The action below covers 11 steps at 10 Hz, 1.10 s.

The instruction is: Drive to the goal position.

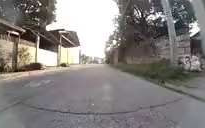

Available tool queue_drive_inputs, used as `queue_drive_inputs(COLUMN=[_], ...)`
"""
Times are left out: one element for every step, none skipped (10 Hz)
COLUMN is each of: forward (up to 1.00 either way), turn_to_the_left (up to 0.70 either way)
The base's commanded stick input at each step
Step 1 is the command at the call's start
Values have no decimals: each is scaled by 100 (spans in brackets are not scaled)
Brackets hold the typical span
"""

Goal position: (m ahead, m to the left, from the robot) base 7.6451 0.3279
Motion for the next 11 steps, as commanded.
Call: queue_drive_inputs(forward=[100, 100, 100, 100, 100, 100, 100, 100, 100, 100, 100], turn_to_the_left=[0, 0, 0, 0, 0, 0, 0, 0, 0, 0, 0])
